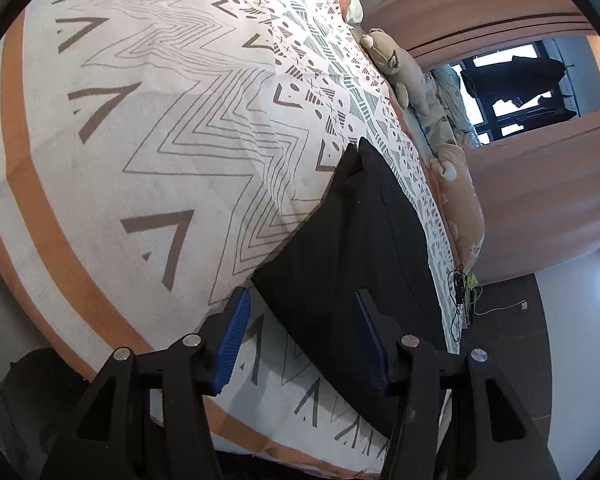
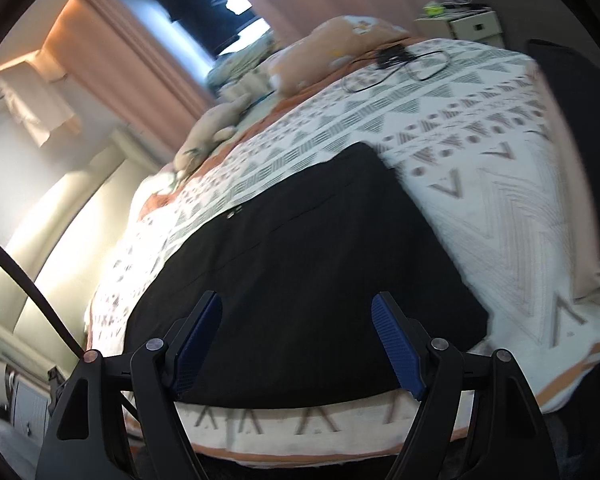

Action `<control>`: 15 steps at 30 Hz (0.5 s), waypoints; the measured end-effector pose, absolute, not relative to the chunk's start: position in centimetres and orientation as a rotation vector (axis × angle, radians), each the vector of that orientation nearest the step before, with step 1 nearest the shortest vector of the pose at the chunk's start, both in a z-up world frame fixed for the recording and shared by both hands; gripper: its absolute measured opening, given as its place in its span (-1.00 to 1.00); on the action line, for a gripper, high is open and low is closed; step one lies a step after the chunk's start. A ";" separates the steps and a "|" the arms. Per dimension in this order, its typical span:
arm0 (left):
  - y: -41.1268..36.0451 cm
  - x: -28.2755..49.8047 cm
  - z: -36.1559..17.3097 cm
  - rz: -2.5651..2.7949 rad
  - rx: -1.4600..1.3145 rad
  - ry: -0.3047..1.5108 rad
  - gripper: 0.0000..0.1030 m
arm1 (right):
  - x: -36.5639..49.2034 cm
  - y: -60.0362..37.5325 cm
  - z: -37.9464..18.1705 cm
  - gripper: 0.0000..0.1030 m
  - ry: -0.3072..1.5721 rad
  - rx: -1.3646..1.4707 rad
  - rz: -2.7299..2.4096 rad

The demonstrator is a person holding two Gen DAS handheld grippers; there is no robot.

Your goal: Fold large clothes

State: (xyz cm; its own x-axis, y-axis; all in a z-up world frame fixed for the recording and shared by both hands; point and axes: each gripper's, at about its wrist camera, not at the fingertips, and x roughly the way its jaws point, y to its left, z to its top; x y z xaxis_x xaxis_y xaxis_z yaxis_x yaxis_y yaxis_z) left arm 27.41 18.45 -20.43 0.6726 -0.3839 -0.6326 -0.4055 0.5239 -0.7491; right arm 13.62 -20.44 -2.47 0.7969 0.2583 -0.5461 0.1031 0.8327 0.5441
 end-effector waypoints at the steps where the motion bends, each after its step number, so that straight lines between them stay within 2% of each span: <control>1: 18.3 27.5 -20.6 0.006 -1.055 0.889 0.04 | 13.9 -19.5 -2.6 0.48 0.664 0.584 0.108; 4: 17.9 27.7 -21.0 -0.021 -1.058 0.909 0.06 | 14.4 -16.8 -3.0 0.48 0.698 0.569 0.163; 7: 17.5 28.5 -21.4 -0.046 -1.074 0.929 0.21 | 14.6 -14.7 -3.2 0.48 0.720 0.551 0.204; 15: 16.8 30.5 -22.7 -0.041 -1.084 0.951 0.21 | 16.2 -10.3 -3.0 0.47 0.790 0.480 0.261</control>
State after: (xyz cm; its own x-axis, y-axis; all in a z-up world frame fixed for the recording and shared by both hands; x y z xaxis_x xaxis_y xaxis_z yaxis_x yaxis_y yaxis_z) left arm 30.51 16.77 -22.70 0.6199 -0.4602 -0.6356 -0.4040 0.5072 -0.7613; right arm 16.18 -10.29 -3.00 0.6796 0.3985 -0.6159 -0.0473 0.8616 0.5053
